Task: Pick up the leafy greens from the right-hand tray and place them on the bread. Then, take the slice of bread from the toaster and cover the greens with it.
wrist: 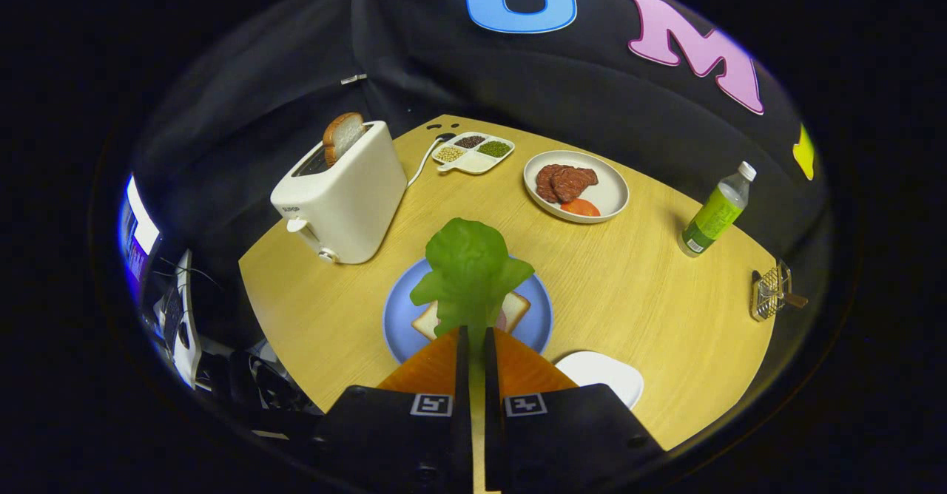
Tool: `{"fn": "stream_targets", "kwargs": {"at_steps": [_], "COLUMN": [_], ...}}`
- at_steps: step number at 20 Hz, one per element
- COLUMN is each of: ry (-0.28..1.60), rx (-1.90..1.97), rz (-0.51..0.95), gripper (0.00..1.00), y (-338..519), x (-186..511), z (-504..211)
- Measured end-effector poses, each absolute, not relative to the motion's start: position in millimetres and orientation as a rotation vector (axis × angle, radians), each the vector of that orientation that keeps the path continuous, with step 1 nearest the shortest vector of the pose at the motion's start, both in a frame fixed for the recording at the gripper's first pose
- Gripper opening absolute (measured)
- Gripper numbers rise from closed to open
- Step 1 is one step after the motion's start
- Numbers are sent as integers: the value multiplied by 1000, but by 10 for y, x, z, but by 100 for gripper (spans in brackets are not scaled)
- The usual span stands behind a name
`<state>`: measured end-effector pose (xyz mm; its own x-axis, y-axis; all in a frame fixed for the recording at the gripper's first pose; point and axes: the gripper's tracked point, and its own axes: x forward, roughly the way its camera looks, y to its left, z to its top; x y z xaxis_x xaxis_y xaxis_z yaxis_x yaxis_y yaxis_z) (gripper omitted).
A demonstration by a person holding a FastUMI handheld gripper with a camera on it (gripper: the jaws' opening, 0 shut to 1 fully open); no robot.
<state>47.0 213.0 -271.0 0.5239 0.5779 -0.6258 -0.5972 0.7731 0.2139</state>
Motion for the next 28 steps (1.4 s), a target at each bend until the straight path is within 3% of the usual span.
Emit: {"fn": "stream_targets", "kwargs": {"at_steps": [11,12,14,16,17,28], "ry": [788,788,778,772,768,704], "rx": [-64,-67,-75,-72,-74,-31], "rz": [684,672,658,662,661,657], "gripper": [16,21,49,69,72,74], "y": [2342,2339,2320,2331,2323,2278], "x": [598,613,637,616,615,551], "z": [-2914,-2933,-2932,-2910,-2900,-2561]}}
